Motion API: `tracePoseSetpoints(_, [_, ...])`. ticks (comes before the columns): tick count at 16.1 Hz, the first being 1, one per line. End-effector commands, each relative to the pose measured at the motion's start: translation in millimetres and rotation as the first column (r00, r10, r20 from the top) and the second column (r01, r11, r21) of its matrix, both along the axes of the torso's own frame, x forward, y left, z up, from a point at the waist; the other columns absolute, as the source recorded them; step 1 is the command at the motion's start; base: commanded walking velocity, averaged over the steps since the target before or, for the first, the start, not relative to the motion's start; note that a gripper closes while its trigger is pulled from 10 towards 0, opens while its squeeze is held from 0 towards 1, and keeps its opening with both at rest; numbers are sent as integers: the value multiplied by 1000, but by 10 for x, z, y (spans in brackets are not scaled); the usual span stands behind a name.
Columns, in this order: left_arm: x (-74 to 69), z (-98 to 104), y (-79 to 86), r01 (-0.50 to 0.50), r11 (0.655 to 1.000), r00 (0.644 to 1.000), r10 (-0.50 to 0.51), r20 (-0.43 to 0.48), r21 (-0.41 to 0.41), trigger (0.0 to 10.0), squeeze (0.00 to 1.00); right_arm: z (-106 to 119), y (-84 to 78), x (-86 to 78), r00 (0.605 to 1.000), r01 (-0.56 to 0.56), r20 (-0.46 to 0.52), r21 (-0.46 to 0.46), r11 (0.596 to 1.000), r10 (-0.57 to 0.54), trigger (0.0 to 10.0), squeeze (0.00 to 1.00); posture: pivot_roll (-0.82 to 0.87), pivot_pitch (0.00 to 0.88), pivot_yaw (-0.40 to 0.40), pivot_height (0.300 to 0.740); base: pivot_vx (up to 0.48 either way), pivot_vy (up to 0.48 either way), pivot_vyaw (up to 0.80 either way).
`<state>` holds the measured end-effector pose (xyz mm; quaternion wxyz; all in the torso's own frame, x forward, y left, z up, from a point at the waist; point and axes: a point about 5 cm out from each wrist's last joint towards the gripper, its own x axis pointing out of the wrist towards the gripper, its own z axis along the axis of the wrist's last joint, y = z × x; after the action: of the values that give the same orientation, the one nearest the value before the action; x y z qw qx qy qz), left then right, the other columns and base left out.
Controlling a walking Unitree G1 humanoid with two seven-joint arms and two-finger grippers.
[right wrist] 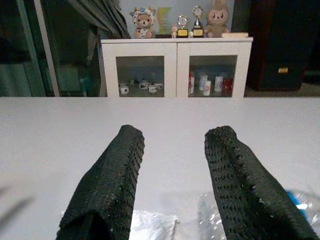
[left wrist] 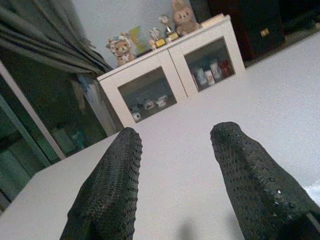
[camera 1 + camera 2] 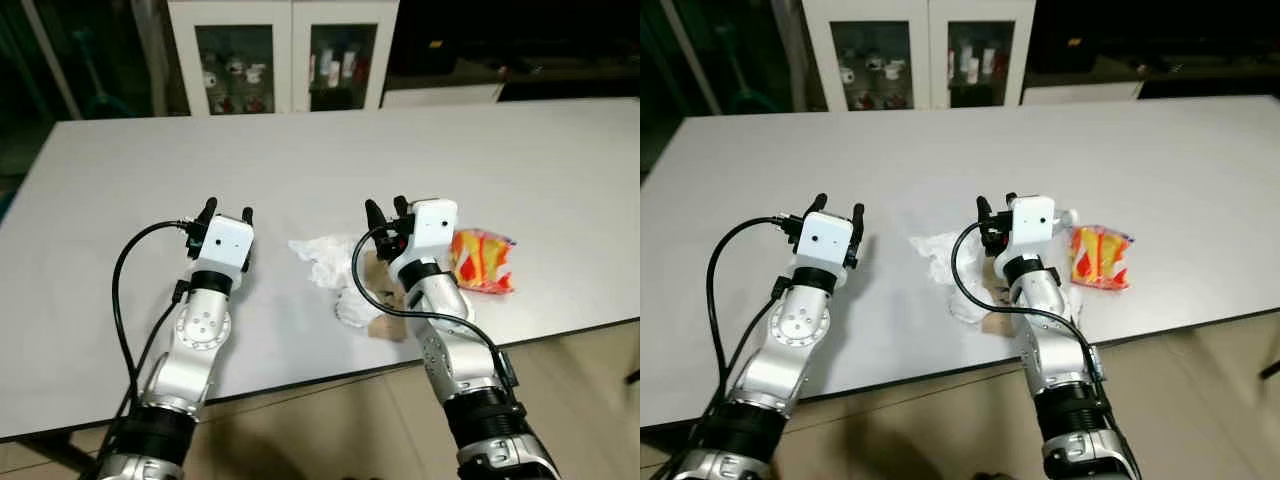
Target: Picking trash to rubbish bin
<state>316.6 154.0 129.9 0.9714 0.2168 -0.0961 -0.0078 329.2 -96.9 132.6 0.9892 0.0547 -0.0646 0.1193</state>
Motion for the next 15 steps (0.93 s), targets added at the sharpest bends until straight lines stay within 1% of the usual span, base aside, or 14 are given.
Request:
tracePoseSetpoints(1, [16, 43, -38, 34, 999, 999, -34, -6, -2, 10000, 0, -9, -14, 6, 1000, 17, 0, 4, 1000, -17, 10000, 0, 59, 0, 16, 740, 0, 0, 0])
tracePoseSetpoints(3, [25, 63, -90, 40, 999, 999, -40, 1, -12, 10000, 0, -15, 1, -4, 1000, 16, -3, 5, 1000, -16, 10000, 0, 49, 0, 21, 740, 0, 0, 0])
tracePoseSetpoints(6, [43, 33, -139, 26, 999, 999, -26, -20, 20, 10000, 0, 8, -16, 3, 1000, 26, 17, -26, 999, -25, 10000, 0, 43, 0, 17, 740, 0, 0, 0])
tracePoseSetpoints(10, [54, 52, -144, 19, 1000, 1000, -19, -12, -2, 10000, 0, 56, -17, 14, 999, 8, 39, -14, 1000, -8, 10000, 0, 45, 0, 1, 740, 0, -480, 742])
tracePoseSetpoints(13, [56, 57, -119, 4, 1000, 1000, -4, -10, 0, 10000, 0, 29, -6, 25, 1000, 3, 21, -34, 999, -2, 10000, 0, 46, 0, -6, 740, 0, -480, 0])
tracePoseSetpoints(15, [66, 65, -127, 2, 1000, 1000, -2, -6, -4, 10000, 0, 37, -3, 25, 1000, -7, 27, -47, 999, 9, 10000, 0, 42, 2, -9, 740, 0, -480, 0])
